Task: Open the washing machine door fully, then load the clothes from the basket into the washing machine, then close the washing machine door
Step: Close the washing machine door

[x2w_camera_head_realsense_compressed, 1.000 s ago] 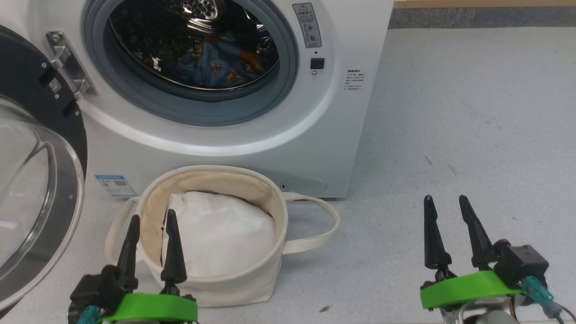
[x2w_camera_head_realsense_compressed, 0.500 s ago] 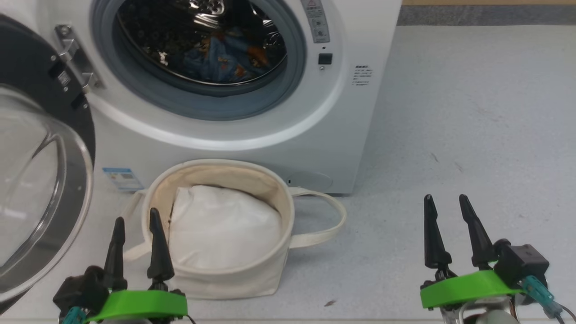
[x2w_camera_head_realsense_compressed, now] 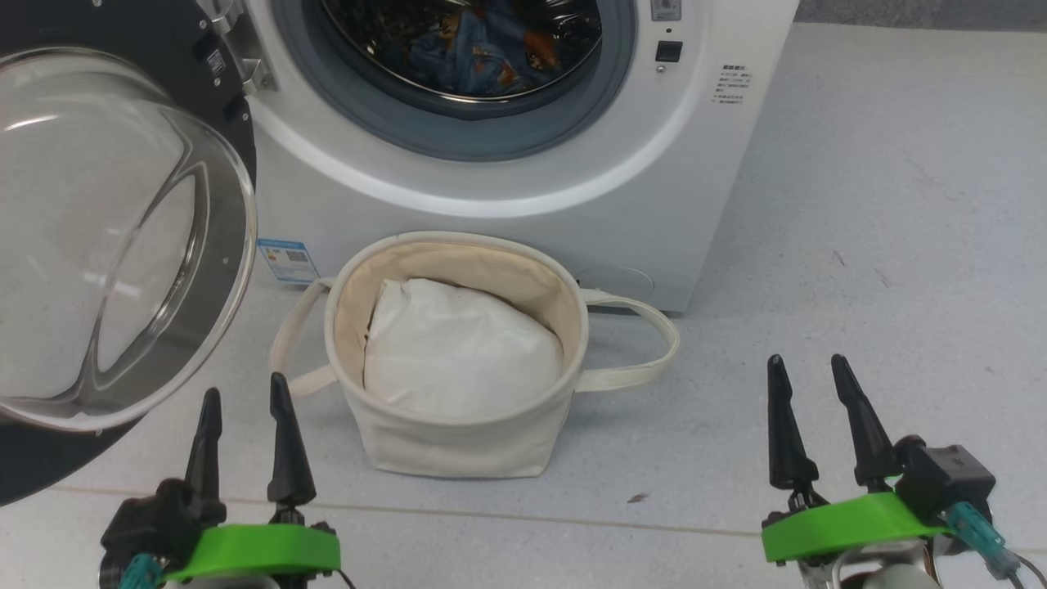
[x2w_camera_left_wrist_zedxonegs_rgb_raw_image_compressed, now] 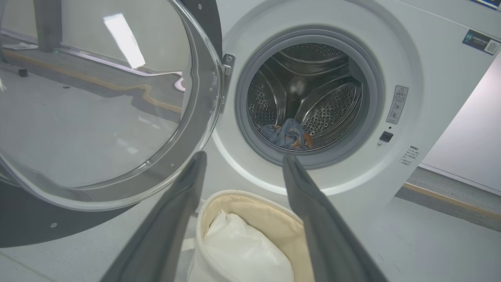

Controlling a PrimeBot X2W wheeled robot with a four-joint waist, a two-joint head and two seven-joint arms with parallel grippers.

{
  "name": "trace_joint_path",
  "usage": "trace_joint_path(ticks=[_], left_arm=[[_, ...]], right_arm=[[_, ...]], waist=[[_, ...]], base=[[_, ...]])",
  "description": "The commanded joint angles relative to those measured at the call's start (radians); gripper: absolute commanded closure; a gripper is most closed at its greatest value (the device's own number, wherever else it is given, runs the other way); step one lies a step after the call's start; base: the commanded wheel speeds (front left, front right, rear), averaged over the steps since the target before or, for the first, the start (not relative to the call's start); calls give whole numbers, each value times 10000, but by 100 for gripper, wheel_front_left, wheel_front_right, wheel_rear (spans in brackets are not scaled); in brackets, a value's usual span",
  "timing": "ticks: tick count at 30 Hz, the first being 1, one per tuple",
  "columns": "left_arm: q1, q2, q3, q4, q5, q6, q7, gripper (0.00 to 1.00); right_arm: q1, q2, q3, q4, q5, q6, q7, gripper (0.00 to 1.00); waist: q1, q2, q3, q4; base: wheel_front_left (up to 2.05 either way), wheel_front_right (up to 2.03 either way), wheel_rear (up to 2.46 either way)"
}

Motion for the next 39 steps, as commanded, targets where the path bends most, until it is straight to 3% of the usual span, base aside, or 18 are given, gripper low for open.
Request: trace_joint_path(ticks=[1,18,39], left_arm=[[-426,74,303,-380,109,68,-47,0],[-562,74,15,-271,389,167,-47,0],[-435,74,129,-145,332,-93,-47,0]], right_arm=[[-234,-31,240,-312,-25,0,-124,0],[-333,-31,322,-302,-59,0,-124,0],[-196,-31,457,-191,24,0,-124,0]], waist=[[2,-1,45,27],[2,-1,199,153],[2,-1,-68,117]], base=[[-41,41,0],[-2,2,0],[0,0,0]])
